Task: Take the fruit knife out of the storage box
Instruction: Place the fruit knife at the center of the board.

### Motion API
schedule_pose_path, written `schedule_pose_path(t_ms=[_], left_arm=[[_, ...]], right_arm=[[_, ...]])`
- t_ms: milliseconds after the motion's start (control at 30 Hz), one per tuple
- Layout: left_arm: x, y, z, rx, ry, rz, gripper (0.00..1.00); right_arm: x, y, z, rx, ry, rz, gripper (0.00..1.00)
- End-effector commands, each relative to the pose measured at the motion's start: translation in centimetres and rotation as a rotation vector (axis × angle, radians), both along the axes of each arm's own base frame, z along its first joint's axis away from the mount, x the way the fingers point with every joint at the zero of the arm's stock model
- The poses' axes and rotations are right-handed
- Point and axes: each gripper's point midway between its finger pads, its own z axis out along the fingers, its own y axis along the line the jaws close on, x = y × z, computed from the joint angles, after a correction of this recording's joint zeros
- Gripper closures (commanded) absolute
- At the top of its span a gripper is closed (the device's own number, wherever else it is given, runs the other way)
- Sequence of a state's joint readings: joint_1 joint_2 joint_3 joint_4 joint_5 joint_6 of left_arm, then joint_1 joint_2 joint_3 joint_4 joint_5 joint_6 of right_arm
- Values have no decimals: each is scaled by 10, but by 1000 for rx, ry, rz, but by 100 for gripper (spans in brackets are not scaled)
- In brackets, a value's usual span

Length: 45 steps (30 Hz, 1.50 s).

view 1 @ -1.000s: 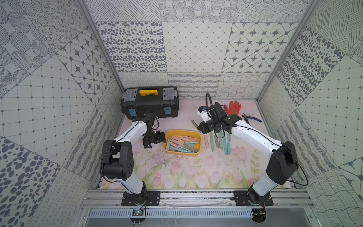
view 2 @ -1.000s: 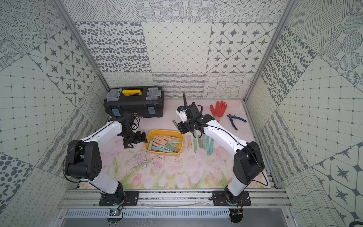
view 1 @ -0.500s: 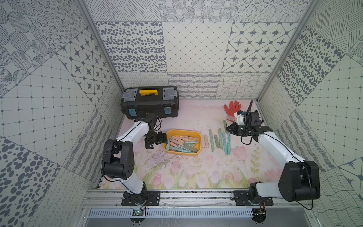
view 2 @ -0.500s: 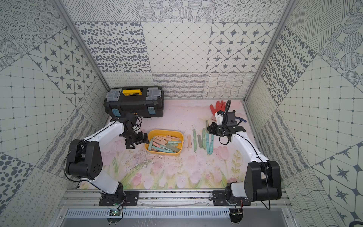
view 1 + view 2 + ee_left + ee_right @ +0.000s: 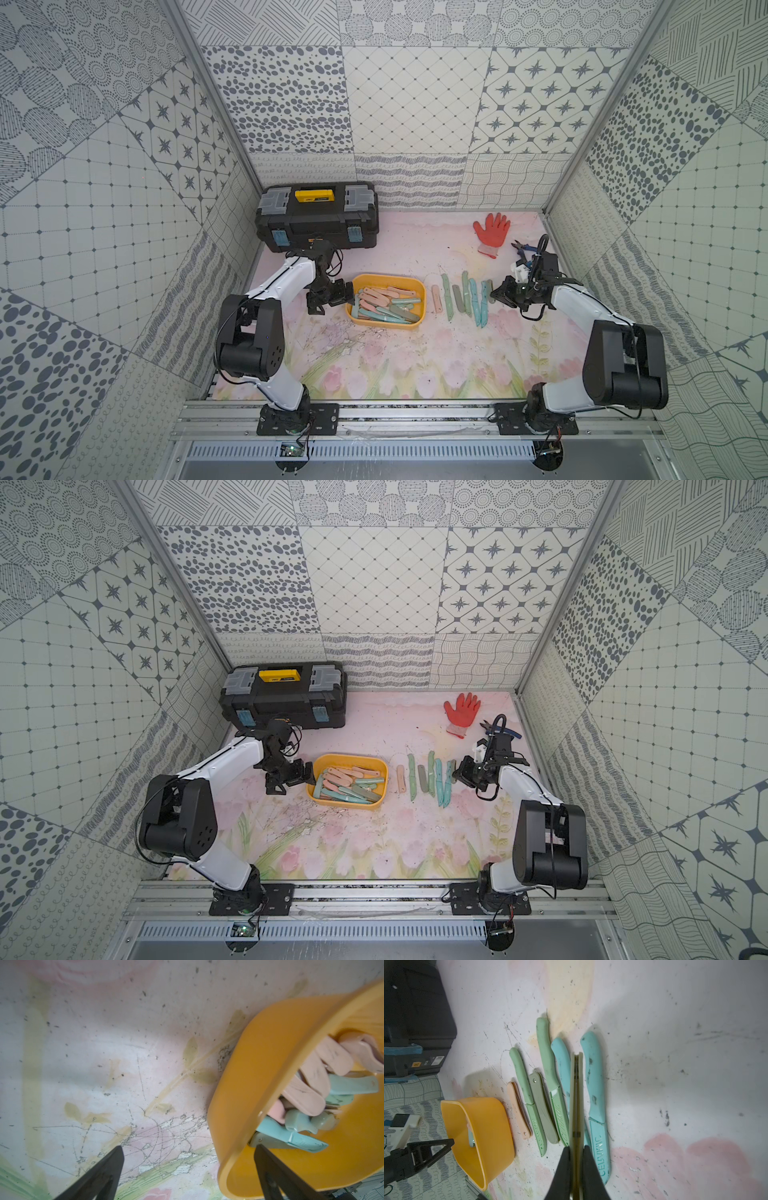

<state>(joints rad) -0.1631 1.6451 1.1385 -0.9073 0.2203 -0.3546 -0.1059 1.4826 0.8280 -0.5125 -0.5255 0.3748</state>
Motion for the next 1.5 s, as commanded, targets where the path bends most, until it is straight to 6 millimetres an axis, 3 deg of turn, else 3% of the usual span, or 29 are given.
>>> schedule_pose_path(t_ms=[0, 733, 967, 1167, 1300, 1467], left_arm=[[-6, 3, 0, 21, 24, -20, 2], [-5, 4, -1, 28, 26, -16, 2], [-5, 5, 0, 33, 22, -15, 2], [-5, 5, -1, 33, 23, -14, 2], [-5, 4, -1, 33, 28, -16, 2], [-6, 5, -2, 37, 29, -15, 2]], right_arm=[[-5, -2, -16, -3, 41, 34, 95], [-21, -24, -47, -115, 157, 47, 90], [-19, -27, -43, -138, 141, 39, 69], [-6, -34, -20, -173, 46, -4, 48], [5, -32, -13, -147, 9, -29, 44], [10, -24, -24, -133, 45, -9, 45]])
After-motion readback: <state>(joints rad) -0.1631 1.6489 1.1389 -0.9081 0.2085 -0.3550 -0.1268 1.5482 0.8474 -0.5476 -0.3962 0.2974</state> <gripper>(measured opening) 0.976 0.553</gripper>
